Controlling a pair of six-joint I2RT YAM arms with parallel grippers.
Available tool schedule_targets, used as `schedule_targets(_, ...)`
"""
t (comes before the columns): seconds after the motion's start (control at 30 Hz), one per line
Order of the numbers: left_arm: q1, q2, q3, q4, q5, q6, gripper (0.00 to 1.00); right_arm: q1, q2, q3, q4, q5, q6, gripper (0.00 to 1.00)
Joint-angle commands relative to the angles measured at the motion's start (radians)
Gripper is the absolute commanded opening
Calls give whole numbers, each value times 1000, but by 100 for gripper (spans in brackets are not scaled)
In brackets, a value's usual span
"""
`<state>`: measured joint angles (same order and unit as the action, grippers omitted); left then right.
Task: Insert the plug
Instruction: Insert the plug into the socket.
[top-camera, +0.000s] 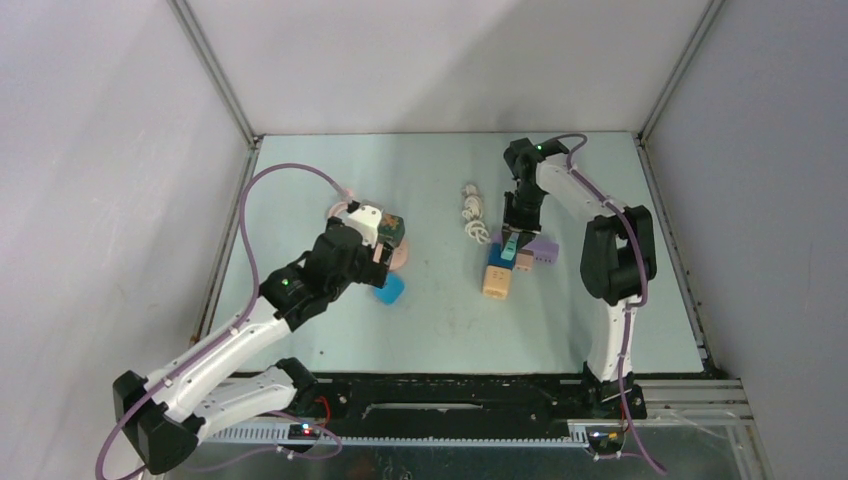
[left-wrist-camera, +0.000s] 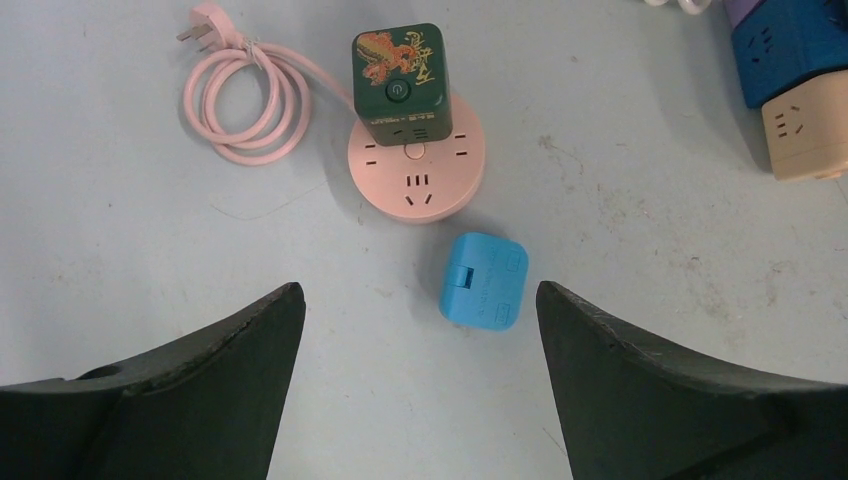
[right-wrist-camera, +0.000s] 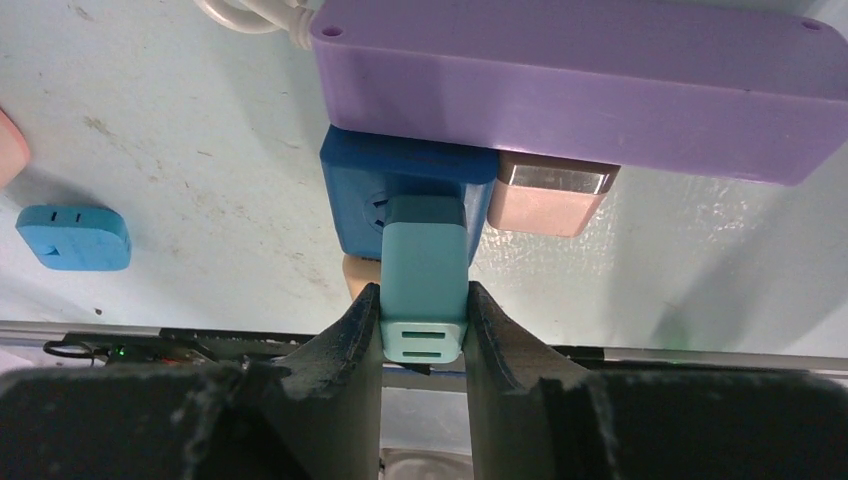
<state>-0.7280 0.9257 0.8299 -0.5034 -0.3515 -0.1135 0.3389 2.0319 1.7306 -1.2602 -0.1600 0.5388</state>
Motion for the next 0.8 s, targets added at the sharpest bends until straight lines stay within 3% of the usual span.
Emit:
schedule_targets(0.0,2,-27,-14,4,-4,32,89,21,119,-12,-12,61,-8,0)
schedule_targets(0.4,3,-39,3,-36,-48,14,91,50,215,76,-69,69,-63,0)
schedule_targets(0.47,7,-39,0,-43,-52,3,92,52,181,95,-67,71,-81,16)
schedule_targets(0.53,20,-37,-5,-53,-51,-16,92,53,138,116,-67,73,-98,56)
schedule_targets(0.57,39,-38,-10,-59,-39,-36,92,54,114,129,-69,78,-103,68)
schedule_targets(0.63,75,-40,-25,-65,8,-71,92,55,66,157,-76,91,-111,84)
schedule_targets(0.77,154,-34,-64,-72,120,-144,92,52,-27,222,-90,113,-131,99)
